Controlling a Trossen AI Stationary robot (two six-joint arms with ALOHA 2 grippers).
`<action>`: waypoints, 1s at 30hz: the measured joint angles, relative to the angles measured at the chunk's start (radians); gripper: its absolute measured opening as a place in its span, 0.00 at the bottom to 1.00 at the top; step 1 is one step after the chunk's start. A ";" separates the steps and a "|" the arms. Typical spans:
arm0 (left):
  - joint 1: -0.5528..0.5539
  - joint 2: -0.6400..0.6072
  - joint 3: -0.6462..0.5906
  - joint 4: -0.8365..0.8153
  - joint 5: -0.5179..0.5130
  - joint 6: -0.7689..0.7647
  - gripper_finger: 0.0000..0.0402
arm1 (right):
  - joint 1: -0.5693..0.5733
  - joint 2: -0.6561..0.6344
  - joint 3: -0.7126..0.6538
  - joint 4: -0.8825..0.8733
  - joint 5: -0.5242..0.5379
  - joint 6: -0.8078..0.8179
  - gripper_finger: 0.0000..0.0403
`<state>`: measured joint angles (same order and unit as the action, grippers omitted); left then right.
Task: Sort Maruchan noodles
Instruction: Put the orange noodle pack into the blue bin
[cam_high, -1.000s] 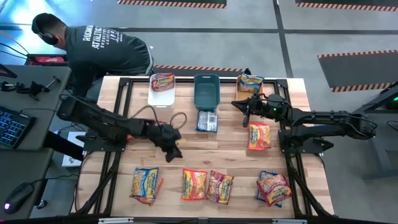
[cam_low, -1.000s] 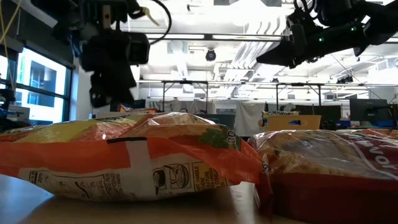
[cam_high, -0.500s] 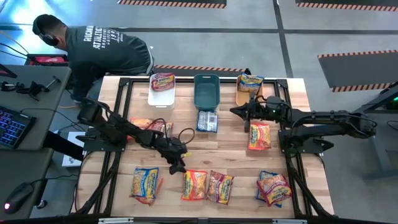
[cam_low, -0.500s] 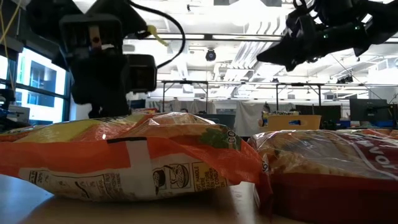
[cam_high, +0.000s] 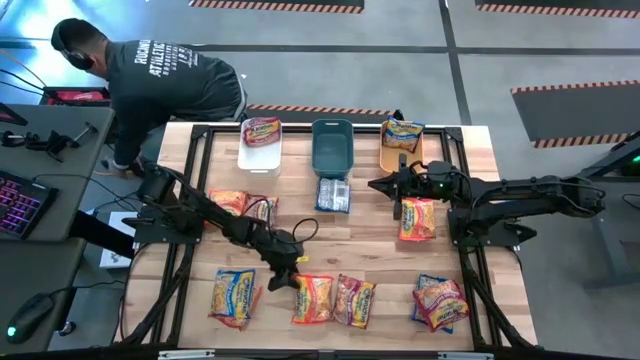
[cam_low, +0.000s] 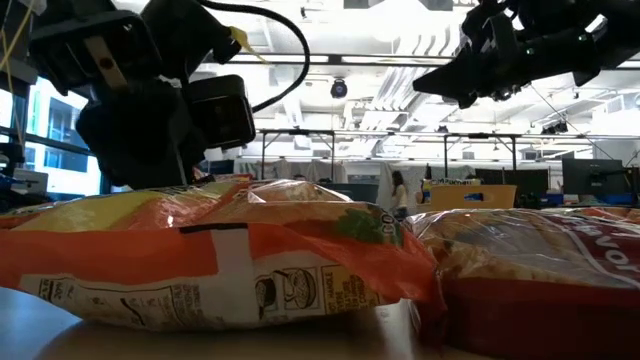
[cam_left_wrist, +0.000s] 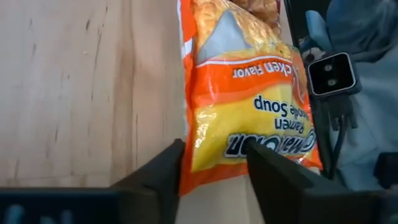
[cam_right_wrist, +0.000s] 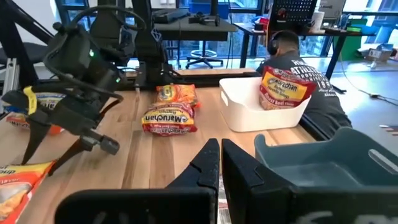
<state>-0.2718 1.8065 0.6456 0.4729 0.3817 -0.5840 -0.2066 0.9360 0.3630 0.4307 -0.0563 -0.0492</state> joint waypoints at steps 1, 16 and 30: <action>0.001 0.001 0.002 -0.002 -0.003 0.015 0.32 | 0.000 0.000 0.000 -0.002 -0.001 0.009 0.00; 0.195 -0.182 0.020 -0.186 0.164 0.237 0.01 | -0.023 0.075 0.129 -0.203 -0.154 0.128 0.03; 0.342 -0.243 0.319 -0.670 0.164 0.742 0.00 | -0.010 0.558 0.551 -0.466 -0.534 0.118 0.62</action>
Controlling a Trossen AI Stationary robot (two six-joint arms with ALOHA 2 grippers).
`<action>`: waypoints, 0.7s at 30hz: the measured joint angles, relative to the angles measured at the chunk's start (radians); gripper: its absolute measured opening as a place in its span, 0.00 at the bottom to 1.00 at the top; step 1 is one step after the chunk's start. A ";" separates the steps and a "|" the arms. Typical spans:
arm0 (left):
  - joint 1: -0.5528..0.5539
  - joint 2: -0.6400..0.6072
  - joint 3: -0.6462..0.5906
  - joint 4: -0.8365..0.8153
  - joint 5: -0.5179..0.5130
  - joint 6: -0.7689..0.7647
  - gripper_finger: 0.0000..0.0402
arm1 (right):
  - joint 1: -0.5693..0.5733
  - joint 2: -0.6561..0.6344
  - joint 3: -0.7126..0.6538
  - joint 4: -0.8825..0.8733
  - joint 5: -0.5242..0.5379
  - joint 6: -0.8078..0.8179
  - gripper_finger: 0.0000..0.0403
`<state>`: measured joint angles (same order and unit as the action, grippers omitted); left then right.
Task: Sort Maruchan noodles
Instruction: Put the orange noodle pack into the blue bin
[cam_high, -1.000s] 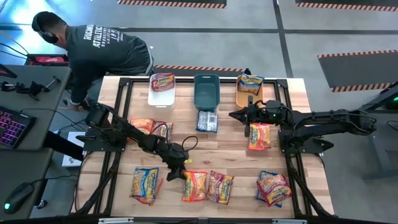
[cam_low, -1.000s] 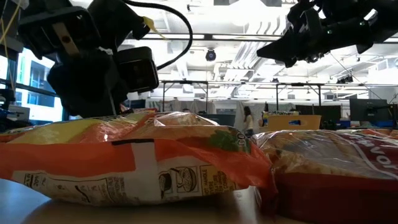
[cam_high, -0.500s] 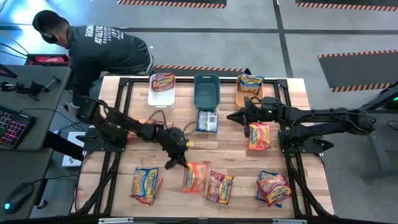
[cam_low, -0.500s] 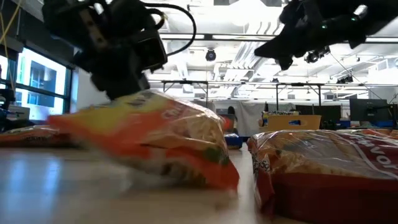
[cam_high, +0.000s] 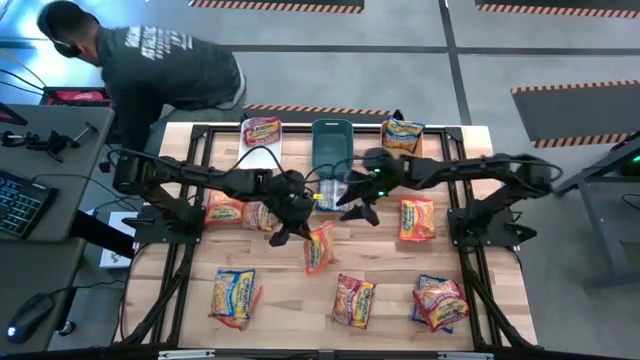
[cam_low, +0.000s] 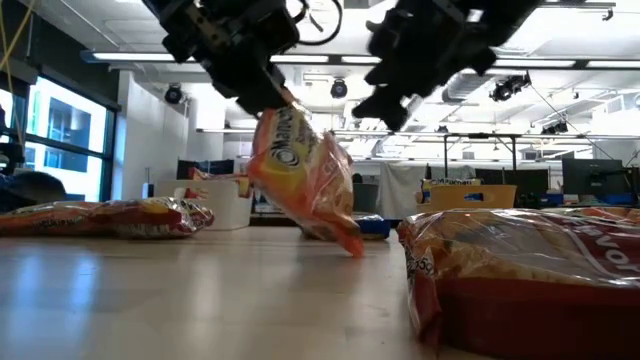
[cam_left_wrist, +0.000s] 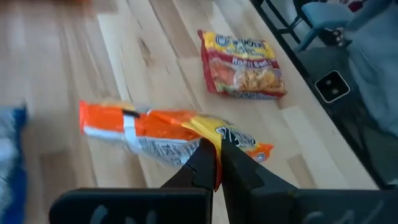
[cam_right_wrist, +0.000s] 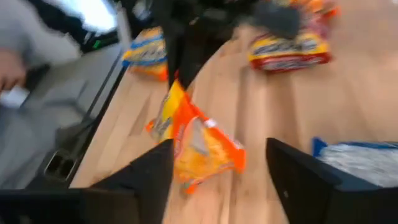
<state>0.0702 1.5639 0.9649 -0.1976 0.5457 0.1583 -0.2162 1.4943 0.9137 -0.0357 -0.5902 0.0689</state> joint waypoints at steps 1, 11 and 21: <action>0.003 0.000 0.003 0.002 0.000 0.021 0.00 | 0.004 0.030 0.039 -0.028 -0.007 -0.029 0.65; 0.004 0.000 0.005 0.040 -0.010 0.125 0.00 | 0.023 0.270 0.307 -0.226 -0.171 -0.321 0.70; 0.005 0.000 0.006 0.038 -0.035 0.124 0.00 | 0.022 0.352 0.362 -0.272 -0.178 -0.372 0.70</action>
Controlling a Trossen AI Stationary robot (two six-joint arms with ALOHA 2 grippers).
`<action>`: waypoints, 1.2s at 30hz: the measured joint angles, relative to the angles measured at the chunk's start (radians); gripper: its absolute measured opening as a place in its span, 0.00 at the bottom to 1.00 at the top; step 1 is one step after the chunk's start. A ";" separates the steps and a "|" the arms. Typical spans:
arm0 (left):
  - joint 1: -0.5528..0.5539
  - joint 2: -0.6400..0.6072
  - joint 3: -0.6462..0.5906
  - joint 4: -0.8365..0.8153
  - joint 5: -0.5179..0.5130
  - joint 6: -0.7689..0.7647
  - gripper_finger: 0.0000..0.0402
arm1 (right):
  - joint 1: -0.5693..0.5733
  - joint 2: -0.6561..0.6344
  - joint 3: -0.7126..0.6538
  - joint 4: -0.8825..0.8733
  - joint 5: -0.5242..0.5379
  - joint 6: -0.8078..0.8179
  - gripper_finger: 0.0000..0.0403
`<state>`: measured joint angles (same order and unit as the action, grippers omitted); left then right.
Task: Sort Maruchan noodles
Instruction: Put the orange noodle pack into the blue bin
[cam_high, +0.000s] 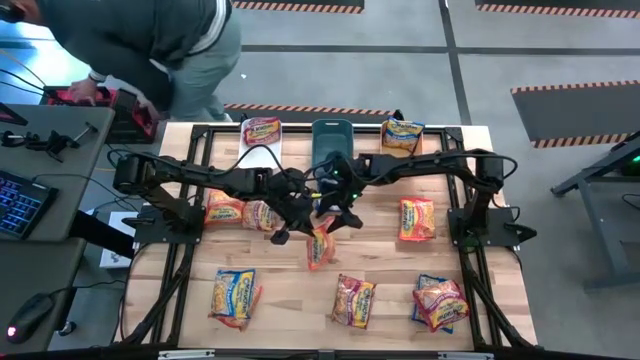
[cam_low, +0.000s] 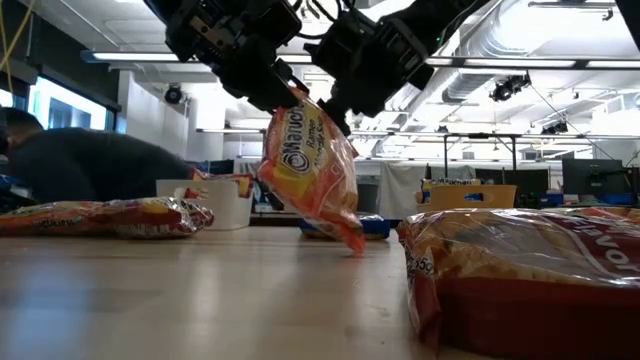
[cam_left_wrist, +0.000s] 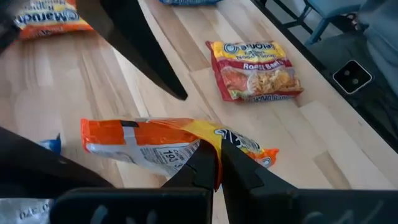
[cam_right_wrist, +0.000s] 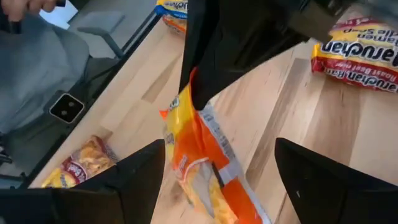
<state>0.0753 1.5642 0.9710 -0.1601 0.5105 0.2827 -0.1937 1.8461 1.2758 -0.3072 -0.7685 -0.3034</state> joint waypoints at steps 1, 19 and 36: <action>0.000 0.000 0.000 0.004 -0.001 0.000 0.00 | 0.003 0.003 0.000 -0.006 0.000 -0.009 0.69; 0.010 -0.032 -0.002 0.024 -0.024 -0.130 0.05 | 0.026 0.027 0.000 -0.035 0.006 -0.037 0.27; -0.005 -0.139 -0.002 -0.183 -0.218 -0.276 0.41 | -0.022 -0.059 -0.002 -0.099 0.149 -0.050 0.02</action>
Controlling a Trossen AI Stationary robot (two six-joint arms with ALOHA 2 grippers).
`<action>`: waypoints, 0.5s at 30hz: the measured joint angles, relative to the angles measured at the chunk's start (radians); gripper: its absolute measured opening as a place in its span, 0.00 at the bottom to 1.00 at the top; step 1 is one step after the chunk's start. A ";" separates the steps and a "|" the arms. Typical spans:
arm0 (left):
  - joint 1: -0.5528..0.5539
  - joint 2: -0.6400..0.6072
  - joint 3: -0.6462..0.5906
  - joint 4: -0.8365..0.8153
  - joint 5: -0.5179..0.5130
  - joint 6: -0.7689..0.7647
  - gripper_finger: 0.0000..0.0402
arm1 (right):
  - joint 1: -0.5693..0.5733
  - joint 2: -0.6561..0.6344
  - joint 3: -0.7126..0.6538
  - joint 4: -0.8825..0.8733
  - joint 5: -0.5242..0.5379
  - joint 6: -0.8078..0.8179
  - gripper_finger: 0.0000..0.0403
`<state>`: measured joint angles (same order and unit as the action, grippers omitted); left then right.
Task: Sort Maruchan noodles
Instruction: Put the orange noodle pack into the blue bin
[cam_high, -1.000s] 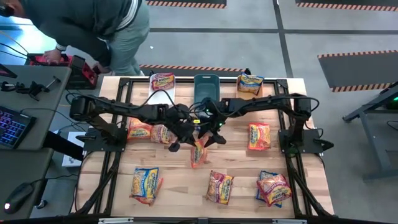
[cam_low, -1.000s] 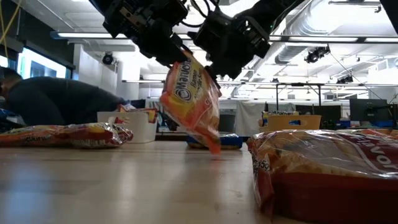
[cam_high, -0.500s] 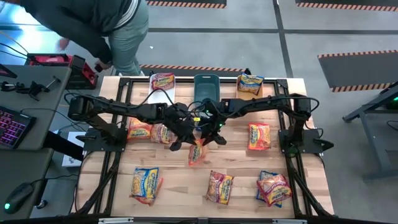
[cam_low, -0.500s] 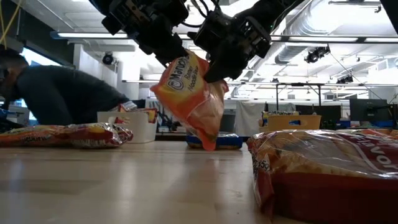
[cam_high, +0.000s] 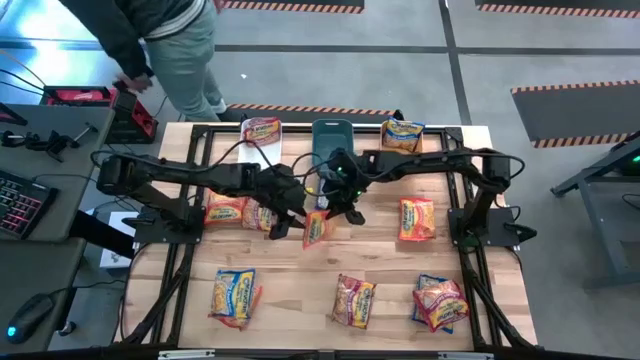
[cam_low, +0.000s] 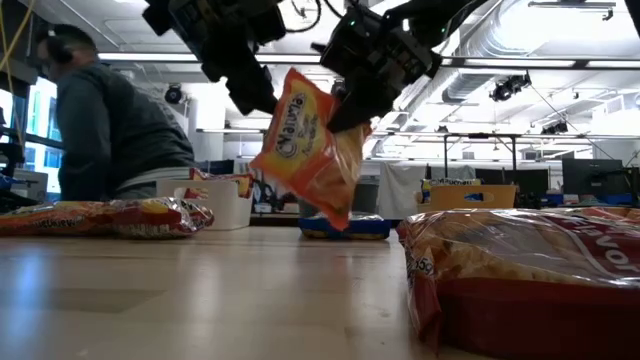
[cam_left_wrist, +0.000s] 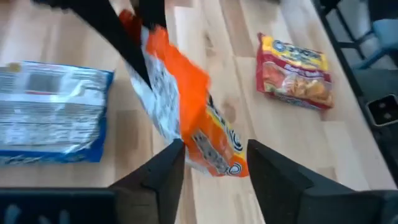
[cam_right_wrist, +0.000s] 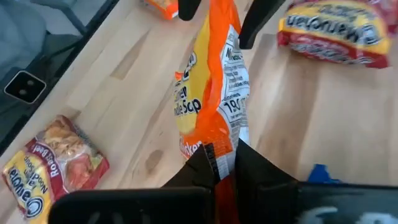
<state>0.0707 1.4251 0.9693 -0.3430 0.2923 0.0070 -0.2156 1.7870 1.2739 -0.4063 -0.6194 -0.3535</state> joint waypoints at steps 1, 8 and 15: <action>-0.005 -0.012 -0.011 0.007 -0.026 -0.004 0.43 | -0.003 -0.015 -0.003 -0.007 0.012 -0.005 0.01; -0.022 -0.125 -0.266 0.331 -0.184 -0.122 0.46 | -0.020 -0.163 -0.246 0.228 0.115 0.071 0.00; 0.029 -0.183 -0.347 0.621 -0.209 -0.307 0.47 | -0.011 -0.267 -0.505 0.695 0.268 0.226 0.00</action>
<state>0.0994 1.2419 0.6221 0.2776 0.0830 -0.3003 -0.2265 1.5200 0.7686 0.2884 -0.3514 -0.1273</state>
